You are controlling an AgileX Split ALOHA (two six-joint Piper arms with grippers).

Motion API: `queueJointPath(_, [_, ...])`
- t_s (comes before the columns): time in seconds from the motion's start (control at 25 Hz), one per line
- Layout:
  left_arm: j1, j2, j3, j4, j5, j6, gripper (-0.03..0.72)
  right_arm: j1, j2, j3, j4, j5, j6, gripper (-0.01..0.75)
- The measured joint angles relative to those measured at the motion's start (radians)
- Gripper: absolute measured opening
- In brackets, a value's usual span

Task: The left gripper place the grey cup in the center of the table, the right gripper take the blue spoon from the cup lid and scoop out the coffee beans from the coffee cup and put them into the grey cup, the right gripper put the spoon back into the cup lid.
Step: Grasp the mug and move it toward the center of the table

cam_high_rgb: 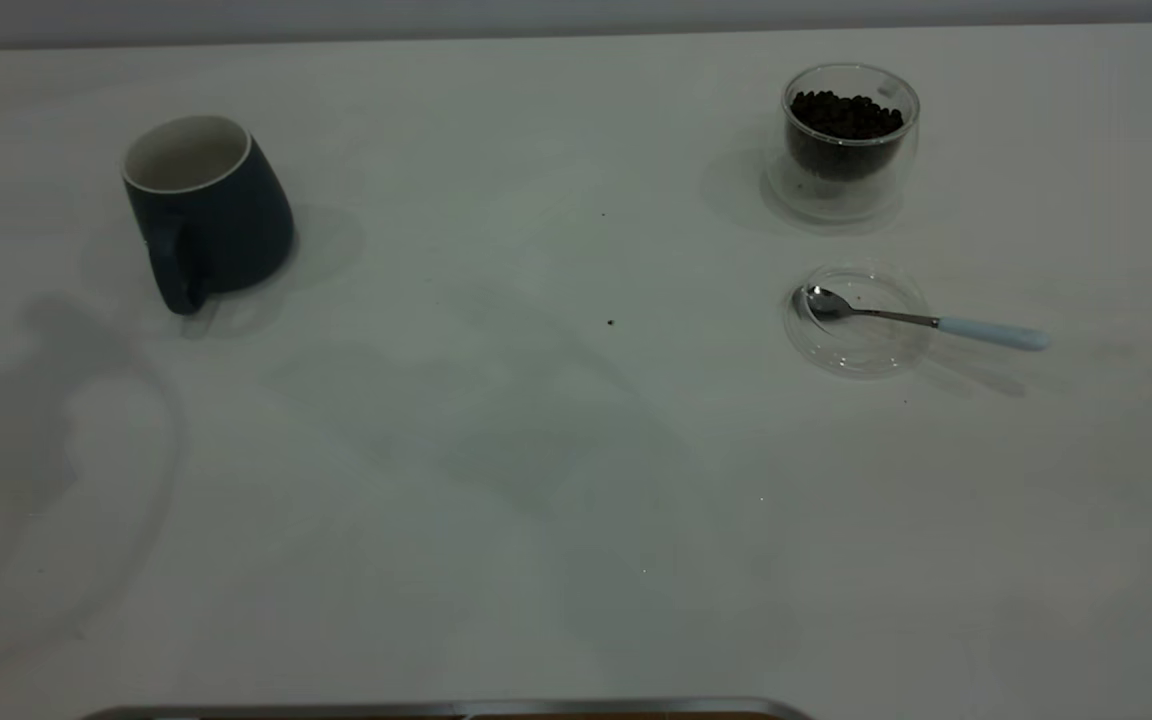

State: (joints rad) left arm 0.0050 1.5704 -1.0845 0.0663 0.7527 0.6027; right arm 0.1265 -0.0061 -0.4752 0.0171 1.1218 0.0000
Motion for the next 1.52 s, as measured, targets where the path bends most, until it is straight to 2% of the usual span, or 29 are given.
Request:
queueJointPath(0.16, [0.0, 0.146, -0.052, 0.031, -0.072, 0.123, 0.567, 0.0, 0.0, 0.0, 0.0, 0.0, 0.0, 0.575])
queueJointPath(0.4, [0.0, 0.321, -0.118, 0.176, -0.184, 0.154, 0.567, 0.0, 0.0, 0.0, 0.0, 0.0, 0.0, 0.575])
queueJointPath(0.68, [0.0, 0.506, -0.132, 0.242, -0.39, 0.209, 0.567, 0.0, 0.0, 0.0, 0.0, 0.0, 0.0, 0.575])
queueJointPath(0.96, [-0.017, 0.641, -0.133, 0.371, -0.585, 0.239, 0.567, 0.0, 0.0, 0.0, 0.0, 0.0, 0.0, 0.575])
queueJointPath(1.16, [-0.075, 0.682, -0.134, 0.391, -0.706, 0.243, 0.567, 0.0, 0.0, 0.0, 0.0, 0.0, 0.0, 0.575])
queueJointPath(1.52, [-0.248, 0.695, -0.139, 0.392, -0.762, 0.243, 0.567, 0.0, 0.0, 0.0, 0.0, 0.0, 0.0, 0.575])
